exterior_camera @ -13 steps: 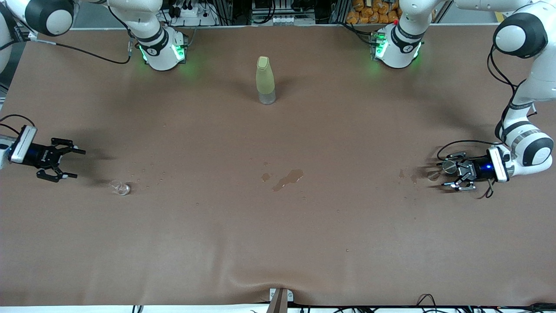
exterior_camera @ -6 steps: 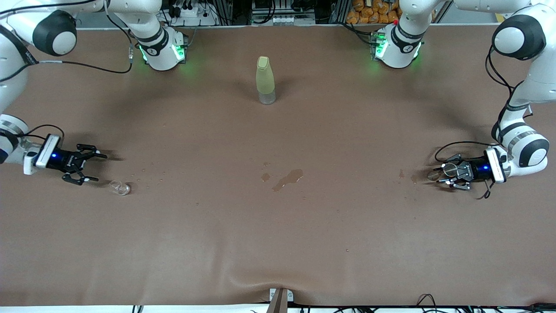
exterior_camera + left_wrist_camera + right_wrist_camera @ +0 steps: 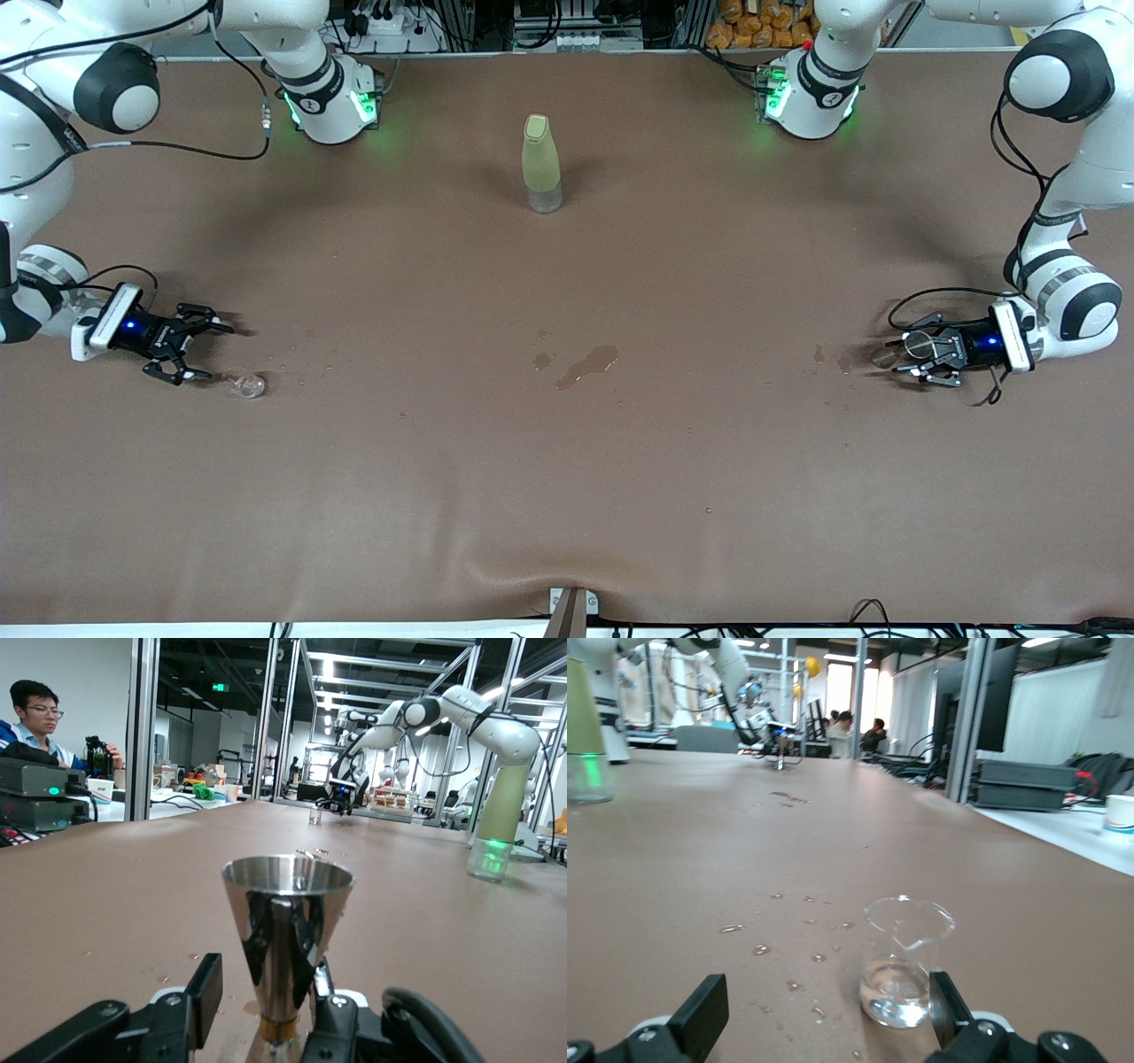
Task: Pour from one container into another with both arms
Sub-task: 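Lift the jigger with the left gripper while the right gripper grasps the beaker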
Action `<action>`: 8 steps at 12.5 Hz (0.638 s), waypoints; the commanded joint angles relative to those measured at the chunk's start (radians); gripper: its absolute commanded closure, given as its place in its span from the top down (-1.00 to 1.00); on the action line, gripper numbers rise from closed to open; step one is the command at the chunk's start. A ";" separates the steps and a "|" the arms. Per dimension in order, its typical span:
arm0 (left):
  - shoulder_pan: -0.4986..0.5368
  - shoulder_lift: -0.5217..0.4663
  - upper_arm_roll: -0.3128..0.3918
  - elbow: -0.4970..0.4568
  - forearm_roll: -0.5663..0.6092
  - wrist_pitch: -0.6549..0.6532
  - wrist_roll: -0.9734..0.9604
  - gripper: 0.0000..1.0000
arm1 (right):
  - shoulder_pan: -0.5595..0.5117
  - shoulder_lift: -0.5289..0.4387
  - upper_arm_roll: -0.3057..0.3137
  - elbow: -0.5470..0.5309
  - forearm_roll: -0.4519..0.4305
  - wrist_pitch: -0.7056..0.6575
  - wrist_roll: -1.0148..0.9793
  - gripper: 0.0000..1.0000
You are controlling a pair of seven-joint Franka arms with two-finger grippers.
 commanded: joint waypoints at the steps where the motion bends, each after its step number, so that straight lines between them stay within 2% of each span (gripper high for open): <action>1: 0.008 0.002 -0.002 0.007 -0.012 -0.027 0.008 -0.08 | -0.034 0.045 0.019 0.018 0.052 -0.021 -0.180 1.00; 8: 0.011 0.003 0.001 0.010 -0.004 -0.026 0.026 -0.07 | -0.028 0.077 0.022 0.024 0.130 -0.015 -0.209 1.00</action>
